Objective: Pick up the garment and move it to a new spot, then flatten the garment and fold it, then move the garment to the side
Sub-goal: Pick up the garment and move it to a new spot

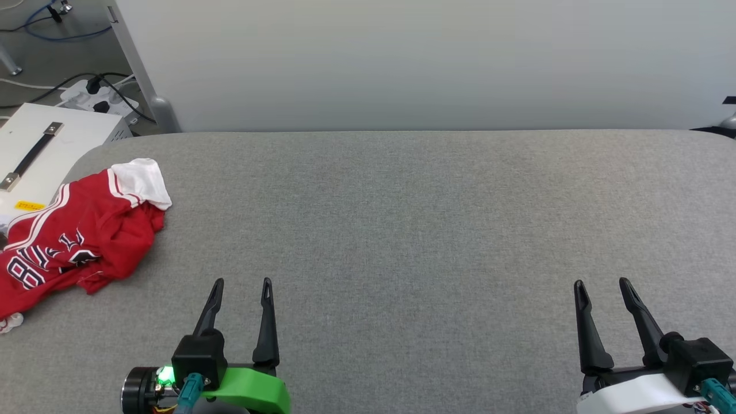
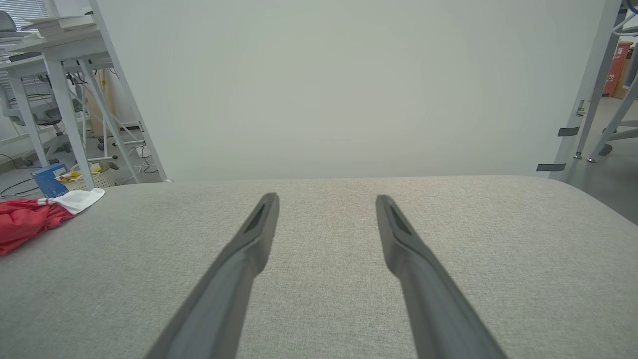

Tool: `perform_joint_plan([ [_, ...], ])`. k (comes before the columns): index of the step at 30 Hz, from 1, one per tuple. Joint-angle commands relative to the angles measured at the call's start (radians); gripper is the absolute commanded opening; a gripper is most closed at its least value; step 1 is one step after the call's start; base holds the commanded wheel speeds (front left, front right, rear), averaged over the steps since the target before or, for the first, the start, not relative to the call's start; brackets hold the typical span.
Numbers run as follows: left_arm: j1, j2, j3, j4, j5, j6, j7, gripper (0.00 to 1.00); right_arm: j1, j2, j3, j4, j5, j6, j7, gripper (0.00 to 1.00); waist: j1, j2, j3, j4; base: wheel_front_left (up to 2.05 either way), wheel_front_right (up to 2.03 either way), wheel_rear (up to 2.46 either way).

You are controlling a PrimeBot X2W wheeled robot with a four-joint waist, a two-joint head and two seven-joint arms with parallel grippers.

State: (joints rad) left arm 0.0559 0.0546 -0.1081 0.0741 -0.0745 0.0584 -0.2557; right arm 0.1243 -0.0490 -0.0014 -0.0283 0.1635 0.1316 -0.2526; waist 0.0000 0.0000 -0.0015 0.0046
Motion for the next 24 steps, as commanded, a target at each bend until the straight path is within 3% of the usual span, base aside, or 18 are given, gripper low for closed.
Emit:
perform_joint_plan([
  [1,0.008,-0.004,0.000,0.002,0.002,0.005,-0.006,1.00,0.013,-0.001,0.000,0.001,0.002,-0.001,-0.009,1.00,0.0000,0.0000,0.000,0.002,0.00,0.00,0.00],
  [10,0.002,-0.004,0.011,0.006,0.007,0.007,-0.006,1.00,0.011,-0.001,0.010,-0.010,-0.015,-0.001,-0.009,1.00,0.0000,0.0000,0.006,0.038,0.00,0.00,0.00],
  [24,-0.016,-0.004,0.036,0.004,-0.001,0.010,-0.006,1.00,0.000,-0.001,0.008,-0.018,-0.029,-0.001,-0.009,1.00,0.0000,0.0000,0.032,0.196,0.00,0.00,0.00],
])
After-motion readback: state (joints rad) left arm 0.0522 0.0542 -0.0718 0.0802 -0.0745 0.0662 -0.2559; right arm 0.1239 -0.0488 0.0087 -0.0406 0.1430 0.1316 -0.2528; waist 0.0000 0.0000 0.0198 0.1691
